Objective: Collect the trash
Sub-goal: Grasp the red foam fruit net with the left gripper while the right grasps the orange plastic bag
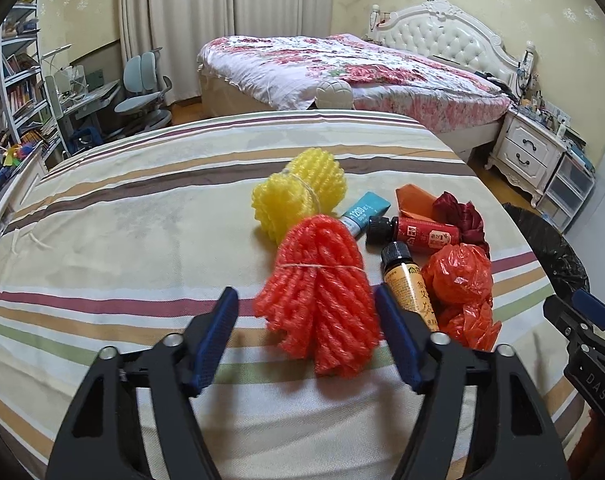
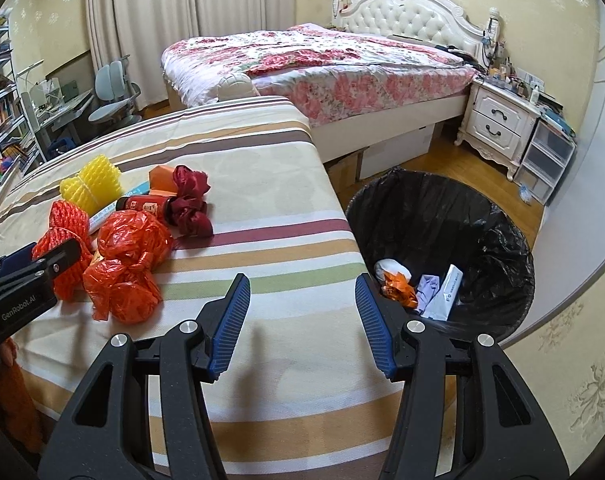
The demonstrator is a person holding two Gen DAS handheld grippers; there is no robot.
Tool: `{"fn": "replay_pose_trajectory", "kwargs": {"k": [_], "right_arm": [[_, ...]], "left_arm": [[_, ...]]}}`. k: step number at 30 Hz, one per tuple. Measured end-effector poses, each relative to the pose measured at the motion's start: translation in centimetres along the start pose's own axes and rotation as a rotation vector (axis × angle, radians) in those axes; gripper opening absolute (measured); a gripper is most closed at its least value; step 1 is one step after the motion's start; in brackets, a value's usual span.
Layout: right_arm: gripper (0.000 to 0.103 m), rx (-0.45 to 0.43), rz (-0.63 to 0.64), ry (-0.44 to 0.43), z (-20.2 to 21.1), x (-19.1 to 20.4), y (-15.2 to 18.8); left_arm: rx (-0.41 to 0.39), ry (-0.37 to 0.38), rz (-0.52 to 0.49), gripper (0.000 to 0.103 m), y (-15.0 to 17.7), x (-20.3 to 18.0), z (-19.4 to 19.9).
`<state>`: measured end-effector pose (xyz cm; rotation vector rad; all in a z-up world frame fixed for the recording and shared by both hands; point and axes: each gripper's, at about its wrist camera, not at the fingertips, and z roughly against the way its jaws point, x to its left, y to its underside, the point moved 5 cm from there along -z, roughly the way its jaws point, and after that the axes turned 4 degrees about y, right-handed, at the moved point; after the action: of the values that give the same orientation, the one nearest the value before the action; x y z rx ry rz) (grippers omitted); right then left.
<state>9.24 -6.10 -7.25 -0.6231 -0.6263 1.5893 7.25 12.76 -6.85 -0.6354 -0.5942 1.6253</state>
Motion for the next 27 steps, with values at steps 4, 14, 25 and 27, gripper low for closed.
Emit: {"fn": "replay_pose_trajectory", "kwargs": {"k": [4,14,25,27], "right_arm": [[0.053,-0.003,0.011,-0.008,0.1,0.6,0.0],[0.053,-0.028,0.037,-0.056,1.4,2.7,-0.8],[0.054,-0.038,0.096,-0.127,2.2,6.7,-1.5],[0.054,-0.041,0.109,-0.134,2.2,7.4,-1.6]], "left_arm": [[-0.009,0.016,-0.021,0.049,0.3,-0.2,0.3],[-0.034,0.018,-0.02,0.048,1.0,1.1,2.6],[-0.058,-0.071,0.032,0.048,1.7,5.7,4.4],[-0.061,-0.084,0.046,0.048,1.7,6.6,4.5]]}}
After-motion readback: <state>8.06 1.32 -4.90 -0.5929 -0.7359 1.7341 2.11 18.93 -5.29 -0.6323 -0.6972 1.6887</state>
